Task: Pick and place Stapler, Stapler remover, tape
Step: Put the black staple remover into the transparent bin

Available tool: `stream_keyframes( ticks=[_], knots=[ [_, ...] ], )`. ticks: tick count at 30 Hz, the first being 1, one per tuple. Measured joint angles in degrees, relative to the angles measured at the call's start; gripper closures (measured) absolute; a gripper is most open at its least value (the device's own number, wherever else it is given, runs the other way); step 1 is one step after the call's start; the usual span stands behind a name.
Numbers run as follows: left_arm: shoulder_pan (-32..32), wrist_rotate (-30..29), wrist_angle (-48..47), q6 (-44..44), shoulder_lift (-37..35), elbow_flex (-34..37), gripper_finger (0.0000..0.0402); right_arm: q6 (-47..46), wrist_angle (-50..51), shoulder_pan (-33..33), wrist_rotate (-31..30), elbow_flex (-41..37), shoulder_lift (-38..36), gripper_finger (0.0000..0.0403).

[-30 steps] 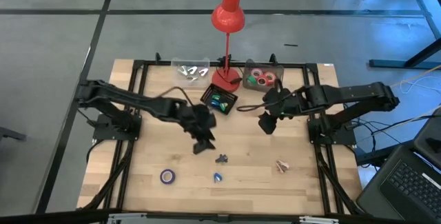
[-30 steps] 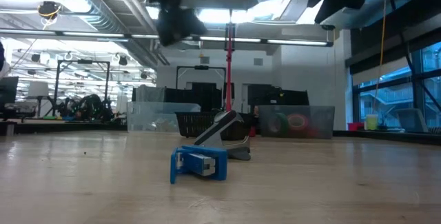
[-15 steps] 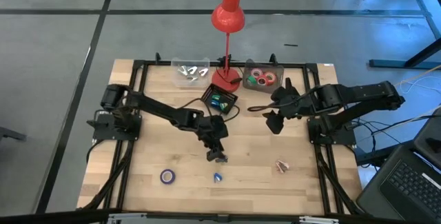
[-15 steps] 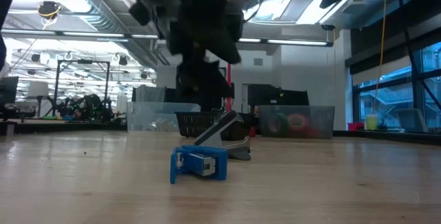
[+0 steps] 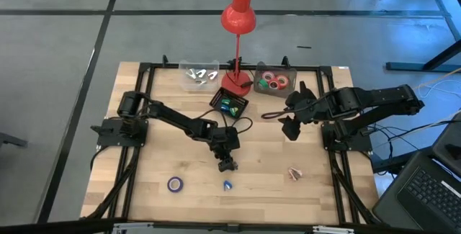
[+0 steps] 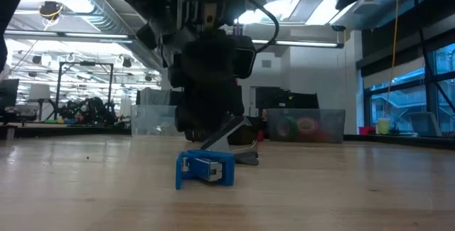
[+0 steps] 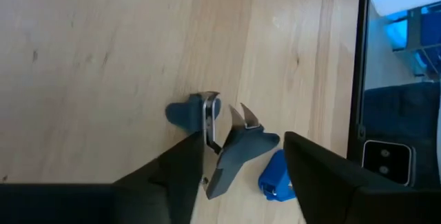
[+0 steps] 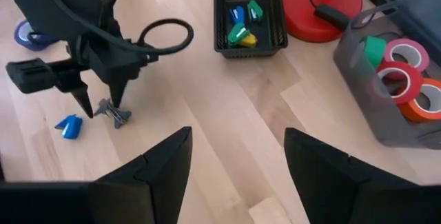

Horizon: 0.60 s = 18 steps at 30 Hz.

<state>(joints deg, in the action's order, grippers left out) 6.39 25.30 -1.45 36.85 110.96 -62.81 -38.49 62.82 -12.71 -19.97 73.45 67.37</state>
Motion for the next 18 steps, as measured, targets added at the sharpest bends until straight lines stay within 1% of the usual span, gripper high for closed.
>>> stream_keyframes(
  ticks=[3,7,8,11,14,16,18],
  knots=[
    [-0.15,-0.07,0.06,0.45,-0.28,0.00,0.0261,0.84,0.55,0.00,0.00,0.00,0.00,0.0172],
    [-0.21,-0.03,0.11,0.53,-0.35,0.00,0.0364,2.77,0.60,0.00,0.00,0.00,0.00,0.0172],
    [-0.22,0.02,0.15,0.75,-0.35,0.00,0.0376,2.95,0.73,0.00,-0.01,0.00,0.00,0.0172],
    [-0.33,0.18,-0.19,1.50,-0.69,0.00,0.0378,2.98,1.94,0.00,-0.75,0.00,0.00,0.0172],
    [-0.84,0.13,-2.03,0.95,-2.91,0.02,0.0378,2.97,3.83,0.01,-1.46,0.00,0.00,0.0172],
    [-1.63,-0.36,-6.84,-0.55,-6.14,0.02,0.0378,2.94,4.90,0.02,-1.49,0.00,0.00,0.0172],
    [-2.96,-2.58,-13.10,-2.83,-10.46,0.02,0.0378,2.94,5.78,0.02,-1.91,0.00,0.00,0.0172]
  ],
)
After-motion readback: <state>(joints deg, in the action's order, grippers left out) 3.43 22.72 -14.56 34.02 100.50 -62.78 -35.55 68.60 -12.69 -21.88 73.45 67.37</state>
